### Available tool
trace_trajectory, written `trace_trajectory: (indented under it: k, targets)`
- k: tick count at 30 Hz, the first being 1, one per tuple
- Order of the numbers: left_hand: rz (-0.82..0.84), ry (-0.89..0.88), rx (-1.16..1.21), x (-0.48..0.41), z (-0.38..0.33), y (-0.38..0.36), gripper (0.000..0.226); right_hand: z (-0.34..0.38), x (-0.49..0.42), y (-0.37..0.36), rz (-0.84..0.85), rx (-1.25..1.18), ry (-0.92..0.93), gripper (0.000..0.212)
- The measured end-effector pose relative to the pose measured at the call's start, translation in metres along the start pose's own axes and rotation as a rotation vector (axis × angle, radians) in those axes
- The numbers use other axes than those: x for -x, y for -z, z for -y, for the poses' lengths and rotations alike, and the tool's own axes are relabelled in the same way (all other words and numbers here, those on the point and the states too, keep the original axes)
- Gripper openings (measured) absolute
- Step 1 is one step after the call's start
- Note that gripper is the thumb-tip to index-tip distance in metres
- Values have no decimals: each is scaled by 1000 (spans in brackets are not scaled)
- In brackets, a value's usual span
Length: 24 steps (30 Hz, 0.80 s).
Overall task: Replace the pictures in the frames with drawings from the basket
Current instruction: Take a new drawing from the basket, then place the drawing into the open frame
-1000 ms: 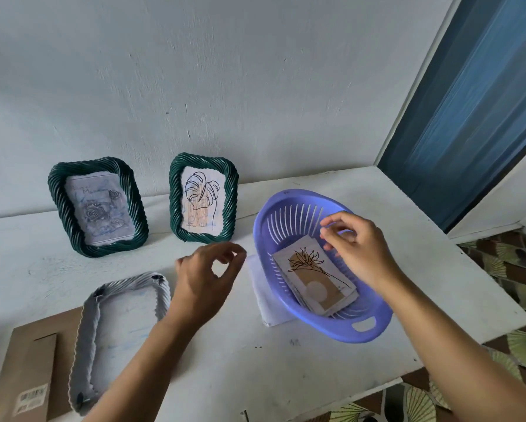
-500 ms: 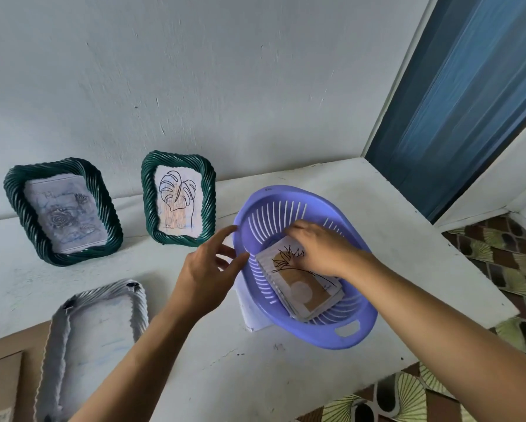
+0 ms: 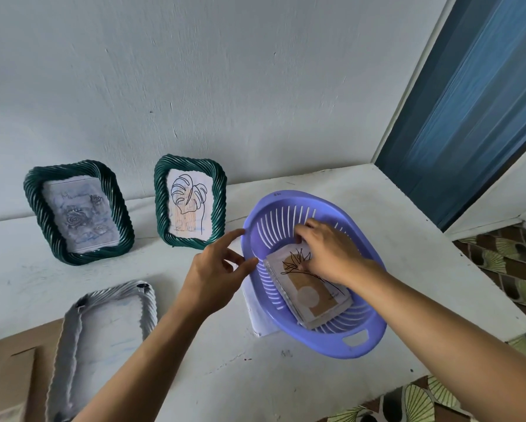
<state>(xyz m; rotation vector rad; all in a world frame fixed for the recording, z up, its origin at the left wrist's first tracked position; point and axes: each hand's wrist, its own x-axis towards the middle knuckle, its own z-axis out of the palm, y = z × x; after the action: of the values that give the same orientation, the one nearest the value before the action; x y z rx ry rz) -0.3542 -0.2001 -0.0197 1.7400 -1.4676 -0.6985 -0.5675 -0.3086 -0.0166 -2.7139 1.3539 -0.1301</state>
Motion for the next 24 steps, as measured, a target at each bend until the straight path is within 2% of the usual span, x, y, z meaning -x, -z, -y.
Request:
trace_trajectory:
  k: [4,7,10,15,18,22,24]
  targets:
    - [-2,10,-20,1,0,2,57,-4,2,4,-67,-118,-38,27]
    - [-1,14,-26,1,-2,2,57,-5,5,17,-111,-386,-131,20]
    - [3,14,-19,2,-4,0,56,3,12,29,-234,-632,-224,5]
    - [26,21,2,4,-8,2,52,23,25,42,-410,-900,-267,7]
    - [-34,-20,33,11,-9,9,36,37,25,55,-466,-993,-254,7]
    - [-143,-122,122,28,-18,30,22,71,27,70,-471,-1105,-204,5]
    - [-126,-157,142,40,-24,43,31,91,27,72,-430,-1143,-173,4]
